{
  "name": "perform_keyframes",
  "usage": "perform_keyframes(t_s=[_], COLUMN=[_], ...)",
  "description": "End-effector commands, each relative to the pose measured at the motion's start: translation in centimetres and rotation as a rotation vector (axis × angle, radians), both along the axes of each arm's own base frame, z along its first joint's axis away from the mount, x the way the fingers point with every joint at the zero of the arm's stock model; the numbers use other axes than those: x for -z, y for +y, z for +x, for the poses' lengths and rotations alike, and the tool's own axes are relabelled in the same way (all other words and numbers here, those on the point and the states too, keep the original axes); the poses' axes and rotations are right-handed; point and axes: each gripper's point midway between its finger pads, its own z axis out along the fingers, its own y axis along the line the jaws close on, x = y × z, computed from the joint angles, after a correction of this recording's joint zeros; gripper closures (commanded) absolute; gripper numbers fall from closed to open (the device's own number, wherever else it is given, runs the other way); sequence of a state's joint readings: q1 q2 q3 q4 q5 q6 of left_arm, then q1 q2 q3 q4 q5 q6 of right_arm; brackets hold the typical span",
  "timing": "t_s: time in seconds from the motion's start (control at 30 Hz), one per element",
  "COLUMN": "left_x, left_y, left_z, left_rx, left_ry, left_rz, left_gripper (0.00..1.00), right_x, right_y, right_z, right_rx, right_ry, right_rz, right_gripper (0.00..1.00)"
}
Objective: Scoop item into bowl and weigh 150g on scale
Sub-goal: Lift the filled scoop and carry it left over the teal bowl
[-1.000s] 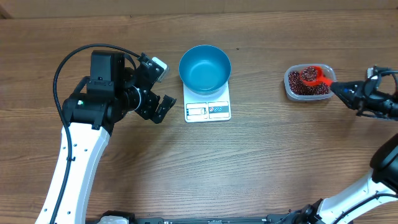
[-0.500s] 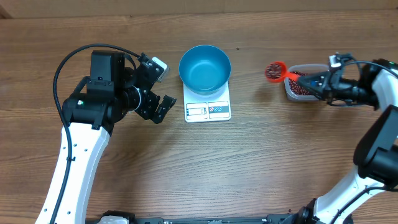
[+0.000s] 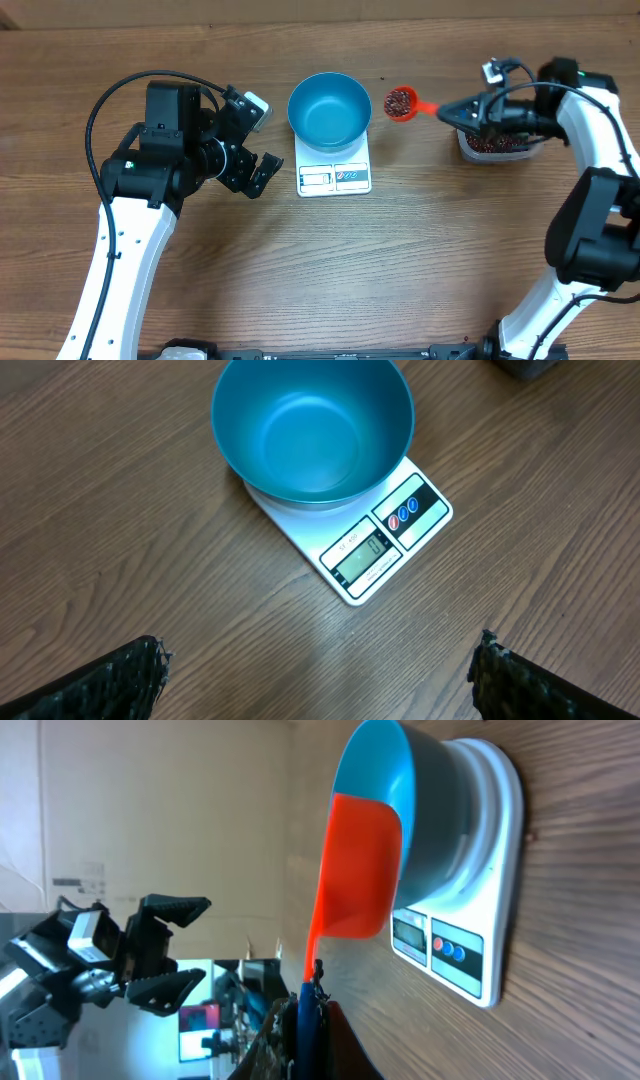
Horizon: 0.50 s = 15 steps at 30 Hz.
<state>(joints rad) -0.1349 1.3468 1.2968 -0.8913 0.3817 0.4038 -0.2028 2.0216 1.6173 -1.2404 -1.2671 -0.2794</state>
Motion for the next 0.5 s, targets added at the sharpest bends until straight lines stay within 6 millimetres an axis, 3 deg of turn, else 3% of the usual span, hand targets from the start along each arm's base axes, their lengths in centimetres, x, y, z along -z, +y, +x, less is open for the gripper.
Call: perform_keyframes(t_s=[0.0,0.17,0.47], left_x=[0.3,0.3,0.3], left_y=[0.1,0.1,0.1], left_z=[0.1,0.1,0.1], left_rx=[0.017,0.017,0.017], left_ry=[-0.006,-0.006,-0.006], left_rz=[0.014,0.014,0.014], left_gripper=[0.01,0.0,0.0], right_x=[-1.0,-1.5,-0.2], right_y=[1.6,4.0,7.4], right_z=[0.8,1.4,2.2], right_rx=[-0.018,-0.054,-0.075], right_ry=[0.015,0.003,-0.014], right_rz=[-0.03,-0.096,-0.347], right_gripper=[0.96,0.96,0.96])
